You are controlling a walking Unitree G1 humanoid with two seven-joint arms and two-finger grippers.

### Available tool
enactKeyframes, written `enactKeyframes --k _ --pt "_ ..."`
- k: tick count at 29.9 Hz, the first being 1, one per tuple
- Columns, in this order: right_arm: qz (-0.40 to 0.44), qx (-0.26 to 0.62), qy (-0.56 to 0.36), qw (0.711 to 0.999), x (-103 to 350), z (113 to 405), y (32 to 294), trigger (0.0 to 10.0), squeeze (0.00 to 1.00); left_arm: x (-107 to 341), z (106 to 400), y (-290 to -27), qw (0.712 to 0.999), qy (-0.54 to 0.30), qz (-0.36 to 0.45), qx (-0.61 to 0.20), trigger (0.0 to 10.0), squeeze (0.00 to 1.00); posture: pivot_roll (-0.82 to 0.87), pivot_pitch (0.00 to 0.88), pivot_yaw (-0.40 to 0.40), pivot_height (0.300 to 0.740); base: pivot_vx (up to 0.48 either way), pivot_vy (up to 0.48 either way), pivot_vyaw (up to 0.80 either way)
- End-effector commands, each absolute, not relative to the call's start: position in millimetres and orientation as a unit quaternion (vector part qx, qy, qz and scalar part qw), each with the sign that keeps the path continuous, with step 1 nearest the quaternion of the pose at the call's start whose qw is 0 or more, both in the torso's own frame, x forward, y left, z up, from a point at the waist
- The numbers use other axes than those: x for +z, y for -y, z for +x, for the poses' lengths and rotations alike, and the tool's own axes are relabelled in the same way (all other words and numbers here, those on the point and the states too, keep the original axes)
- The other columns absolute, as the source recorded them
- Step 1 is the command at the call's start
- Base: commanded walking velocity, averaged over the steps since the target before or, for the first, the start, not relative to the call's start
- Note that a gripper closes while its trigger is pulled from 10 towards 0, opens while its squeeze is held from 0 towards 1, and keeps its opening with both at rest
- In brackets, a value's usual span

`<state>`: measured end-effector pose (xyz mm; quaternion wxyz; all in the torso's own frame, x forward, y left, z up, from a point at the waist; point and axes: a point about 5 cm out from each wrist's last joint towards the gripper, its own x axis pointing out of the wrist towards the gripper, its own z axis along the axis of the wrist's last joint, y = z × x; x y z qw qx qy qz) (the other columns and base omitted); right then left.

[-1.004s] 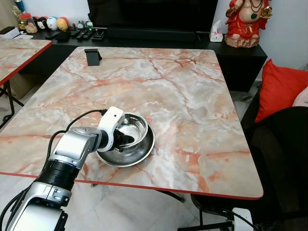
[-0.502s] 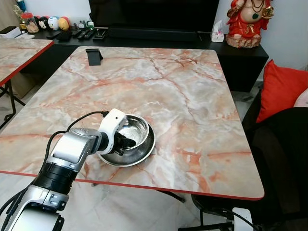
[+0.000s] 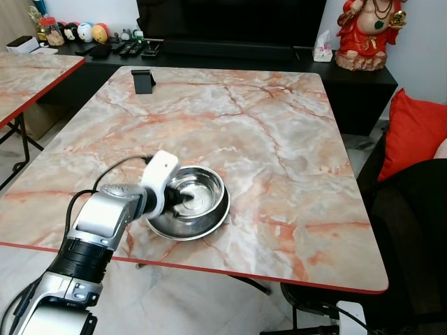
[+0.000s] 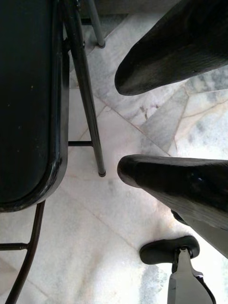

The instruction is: Setting the table

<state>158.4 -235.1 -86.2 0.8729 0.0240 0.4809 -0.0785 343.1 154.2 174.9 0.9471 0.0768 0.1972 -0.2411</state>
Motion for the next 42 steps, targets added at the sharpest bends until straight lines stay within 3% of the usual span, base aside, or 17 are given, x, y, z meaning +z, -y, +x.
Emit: enactKeyframes --k 1,7,12,27,42 --pt "0.026 -0.083 -0.484 0.871 -87 156 237 10.0 0.00 185 344 -162 0.965 -0.133 0.080 -0.213 10.0 0.00 0.14 0.000 0.000 0.727 0.000 0.000 0.00" --pt "0.030 -0.090 -0.479 0.873 -87 156 237 10.0 0.00 174 334 -172 0.987 -0.028 0.068 -0.141 10.0 0.00 0.12 0.000 0.000 0.727 0.000 0.000 0.00" --pt "0.030 -0.094 -0.479 0.872 -87 156 238 10.0 0.00 158 324 -184 0.996 0.007 0.049 -0.074 10.0 0.00 0.11 0.000 -0.003 0.727 0.000 0.000 0.00" --pt "0.025 -0.099 -0.483 0.870 -88 152 239 10.0 0.00 152 316 -183 0.994 0.077 0.063 -0.043 10.0 0.00 0.10 0.000 -0.002 0.727 0.000 0.000 0.00" --pt "0.028 -0.119 -0.478 0.870 -87 151 244 10.0 0.00 148 321 -155 0.992 0.090 0.047 -0.075 10.0 0.00 0.06 0.000 -0.013 0.727 0.000 0.000 0.00"
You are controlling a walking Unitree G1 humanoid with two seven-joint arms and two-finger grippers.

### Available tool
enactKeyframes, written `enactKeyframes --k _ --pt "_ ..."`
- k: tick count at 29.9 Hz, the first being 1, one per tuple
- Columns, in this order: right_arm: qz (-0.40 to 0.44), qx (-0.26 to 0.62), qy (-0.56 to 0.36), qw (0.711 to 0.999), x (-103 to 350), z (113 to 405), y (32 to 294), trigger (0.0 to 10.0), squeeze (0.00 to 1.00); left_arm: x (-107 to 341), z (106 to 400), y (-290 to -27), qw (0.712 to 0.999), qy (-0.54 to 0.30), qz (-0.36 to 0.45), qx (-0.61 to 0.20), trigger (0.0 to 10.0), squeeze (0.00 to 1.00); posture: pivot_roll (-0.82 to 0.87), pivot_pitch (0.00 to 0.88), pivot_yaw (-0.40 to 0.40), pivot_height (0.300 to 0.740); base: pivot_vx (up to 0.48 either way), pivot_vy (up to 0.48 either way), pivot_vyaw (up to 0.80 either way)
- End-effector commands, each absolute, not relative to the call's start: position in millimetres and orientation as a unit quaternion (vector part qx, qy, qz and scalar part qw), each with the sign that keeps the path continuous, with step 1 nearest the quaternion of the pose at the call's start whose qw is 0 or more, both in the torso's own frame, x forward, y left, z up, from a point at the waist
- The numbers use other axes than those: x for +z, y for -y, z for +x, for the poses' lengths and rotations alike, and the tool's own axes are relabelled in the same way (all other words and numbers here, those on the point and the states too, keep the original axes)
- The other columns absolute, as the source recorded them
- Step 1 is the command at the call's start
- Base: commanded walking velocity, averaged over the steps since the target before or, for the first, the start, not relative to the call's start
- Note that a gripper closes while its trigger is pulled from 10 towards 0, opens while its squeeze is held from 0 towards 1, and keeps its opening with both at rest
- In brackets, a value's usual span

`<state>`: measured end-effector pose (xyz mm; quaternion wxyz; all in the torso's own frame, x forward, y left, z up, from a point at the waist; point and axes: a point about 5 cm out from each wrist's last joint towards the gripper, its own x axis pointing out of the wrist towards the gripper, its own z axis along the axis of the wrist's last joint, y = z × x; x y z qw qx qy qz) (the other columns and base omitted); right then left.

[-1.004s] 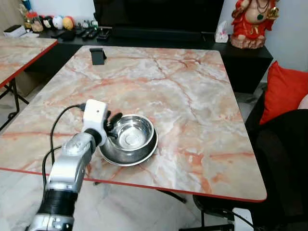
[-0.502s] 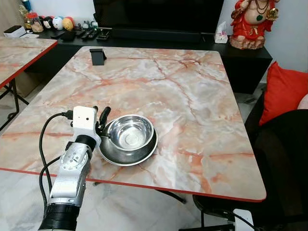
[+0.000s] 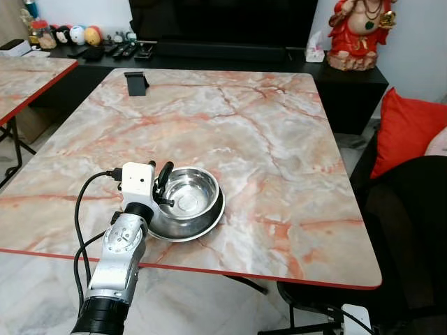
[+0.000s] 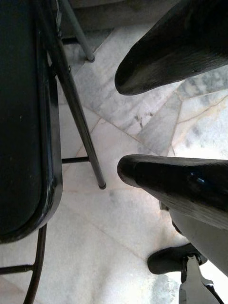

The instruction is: Setting the table

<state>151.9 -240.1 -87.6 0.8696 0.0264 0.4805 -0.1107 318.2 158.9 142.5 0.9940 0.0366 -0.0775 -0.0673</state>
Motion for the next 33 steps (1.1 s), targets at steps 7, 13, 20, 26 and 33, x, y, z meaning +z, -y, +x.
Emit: enactKeyframes --k 7,13,20,26,33 --pt "0.023 -0.121 -0.476 0.871 -85 153 247 10.0 0.00 154 326 -151 0.991 0.101 0.036 -0.074 10.0 0.00 0.07 0.000 -0.023 0.727 0.000 0.000 0.00" --pt "0.018 -0.121 -0.473 0.873 -84 155 247 10.0 0.00 155 325 -151 0.991 0.104 0.032 -0.071 10.0 0.00 0.07 0.000 -0.029 0.727 0.000 0.000 0.00" --pt "0.015 -0.113 -0.473 0.873 -84 156 246 10.0 0.00 154 326 -150 0.991 0.105 0.035 -0.070 10.0 0.00 0.09 0.000 -0.021 0.727 0.000 0.000 0.00" --pt "0.016 -0.110 -0.473 0.874 -84 157 245 10.0 0.00 160 328 -153 0.991 0.112 0.032 -0.060 10.0 0.00 0.11 0.000 -0.027 0.727 0.000 0.000 0.00" --pt "0.016 -0.109 -0.473 0.874 -84 157 245 10.0 0.00 160 326 -151 0.991 0.113 0.034 -0.062 10.0 0.00 0.11 0.000 -0.026 0.727 0.000 0.250 0.00"
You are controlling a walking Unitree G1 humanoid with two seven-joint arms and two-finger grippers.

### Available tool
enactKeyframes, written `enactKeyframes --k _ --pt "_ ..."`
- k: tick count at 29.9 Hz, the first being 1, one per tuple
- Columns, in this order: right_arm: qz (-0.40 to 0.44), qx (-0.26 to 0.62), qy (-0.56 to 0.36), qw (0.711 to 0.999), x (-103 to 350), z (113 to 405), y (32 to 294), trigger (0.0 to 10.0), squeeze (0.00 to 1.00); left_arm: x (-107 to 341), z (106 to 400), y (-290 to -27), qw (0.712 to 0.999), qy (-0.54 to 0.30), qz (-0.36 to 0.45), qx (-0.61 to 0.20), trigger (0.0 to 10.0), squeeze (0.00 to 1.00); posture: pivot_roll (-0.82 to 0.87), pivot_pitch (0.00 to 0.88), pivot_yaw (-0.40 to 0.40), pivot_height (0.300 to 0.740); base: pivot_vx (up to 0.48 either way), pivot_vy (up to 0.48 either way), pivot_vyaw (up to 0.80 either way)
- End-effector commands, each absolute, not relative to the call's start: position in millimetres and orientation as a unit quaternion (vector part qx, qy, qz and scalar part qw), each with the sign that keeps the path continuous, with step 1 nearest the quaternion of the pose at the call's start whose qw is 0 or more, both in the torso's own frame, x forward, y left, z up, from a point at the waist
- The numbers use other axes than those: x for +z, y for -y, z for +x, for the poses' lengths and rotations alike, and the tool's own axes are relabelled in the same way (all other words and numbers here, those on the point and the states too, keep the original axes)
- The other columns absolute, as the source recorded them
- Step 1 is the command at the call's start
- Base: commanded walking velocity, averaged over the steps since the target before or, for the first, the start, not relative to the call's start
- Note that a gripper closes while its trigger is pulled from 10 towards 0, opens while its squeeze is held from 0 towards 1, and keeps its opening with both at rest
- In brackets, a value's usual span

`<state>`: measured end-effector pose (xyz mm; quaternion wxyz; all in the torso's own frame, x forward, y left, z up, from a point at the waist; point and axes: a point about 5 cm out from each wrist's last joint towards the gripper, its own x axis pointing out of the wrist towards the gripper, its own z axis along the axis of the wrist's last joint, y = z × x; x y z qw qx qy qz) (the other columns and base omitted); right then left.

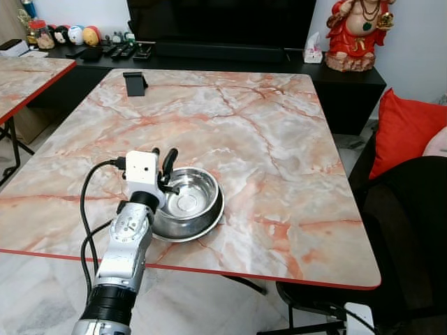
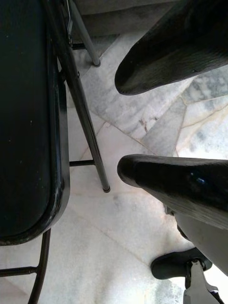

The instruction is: Setting the table

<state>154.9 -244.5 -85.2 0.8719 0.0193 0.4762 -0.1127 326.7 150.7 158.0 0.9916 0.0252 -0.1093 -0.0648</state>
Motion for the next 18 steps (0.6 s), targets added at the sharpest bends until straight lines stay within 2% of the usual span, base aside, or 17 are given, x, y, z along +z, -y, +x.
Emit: enactKeyframes --k 1,18 --pt "0.016 -0.108 -0.473 0.874 -84.2 156.6 245.2 10.0 0.00 159.5 325.7 -151.5 0.991 0.114 0.033 -0.060 10.0 0.00 0.11 0.000 -0.026 0.727 0.000 0.300 0.00" --pt "0.017 -0.104 -0.475 0.874 -85.0 155.5 243.6 10.0 0.00 161.8 327.1 -147.0 0.990 0.118 0.035 -0.064 10.0 0.00 0.10 0.000 -0.016 0.727 0.000 0.298 0.00"
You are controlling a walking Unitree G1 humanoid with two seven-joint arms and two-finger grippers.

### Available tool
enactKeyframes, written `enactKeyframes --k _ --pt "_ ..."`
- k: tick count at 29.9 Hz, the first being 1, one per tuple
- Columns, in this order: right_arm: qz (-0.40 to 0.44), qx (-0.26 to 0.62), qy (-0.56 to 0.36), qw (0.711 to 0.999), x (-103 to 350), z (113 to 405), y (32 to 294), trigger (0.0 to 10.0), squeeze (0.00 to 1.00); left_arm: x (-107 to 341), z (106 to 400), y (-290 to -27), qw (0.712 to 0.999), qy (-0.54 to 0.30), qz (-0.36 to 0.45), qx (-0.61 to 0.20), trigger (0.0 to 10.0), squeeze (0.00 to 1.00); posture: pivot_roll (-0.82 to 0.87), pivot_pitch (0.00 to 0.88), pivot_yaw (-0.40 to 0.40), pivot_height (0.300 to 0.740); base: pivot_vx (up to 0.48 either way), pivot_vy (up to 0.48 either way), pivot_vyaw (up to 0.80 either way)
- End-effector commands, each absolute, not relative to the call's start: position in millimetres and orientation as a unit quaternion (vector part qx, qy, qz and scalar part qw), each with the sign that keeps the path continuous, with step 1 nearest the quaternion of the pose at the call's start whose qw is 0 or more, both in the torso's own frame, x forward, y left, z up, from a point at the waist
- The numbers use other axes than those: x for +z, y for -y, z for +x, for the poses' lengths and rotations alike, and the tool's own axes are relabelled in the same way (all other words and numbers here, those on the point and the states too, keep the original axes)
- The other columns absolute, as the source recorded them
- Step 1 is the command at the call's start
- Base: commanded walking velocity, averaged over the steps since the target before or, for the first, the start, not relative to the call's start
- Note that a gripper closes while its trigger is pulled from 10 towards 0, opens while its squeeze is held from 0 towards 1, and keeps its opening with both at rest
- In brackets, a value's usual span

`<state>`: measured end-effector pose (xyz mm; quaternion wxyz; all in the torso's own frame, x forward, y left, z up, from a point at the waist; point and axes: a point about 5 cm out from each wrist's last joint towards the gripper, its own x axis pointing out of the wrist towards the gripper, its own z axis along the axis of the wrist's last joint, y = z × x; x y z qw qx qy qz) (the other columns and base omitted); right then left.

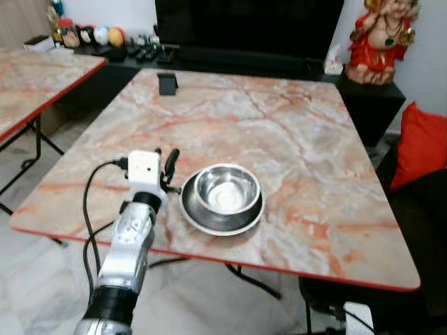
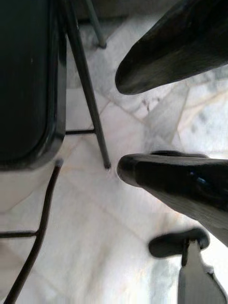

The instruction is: Setting the table

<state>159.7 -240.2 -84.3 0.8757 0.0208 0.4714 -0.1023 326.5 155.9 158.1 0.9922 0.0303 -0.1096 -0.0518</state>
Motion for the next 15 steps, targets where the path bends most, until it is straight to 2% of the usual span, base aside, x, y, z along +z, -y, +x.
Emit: enactKeyframes --k 1,15 --pt "0.017 -0.104 -0.475 0.874 -85.1 155.5 243.4 10.0 0.00 161.4 326.9 -146.7 0.990 0.118 0.036 -0.065 10.0 0.00 0.10 0.000 -0.015 0.727 0.000 0.296 0.00" --pt "0.018 -0.103 -0.475 0.874 -85.2 155.6 242.8 10.0 0.00 163.0 327.2 -146.3 0.990 0.120 0.040 -0.064 10.0 0.00 0.10 0.000 -0.015 0.727 0.000 0.302 0.00"
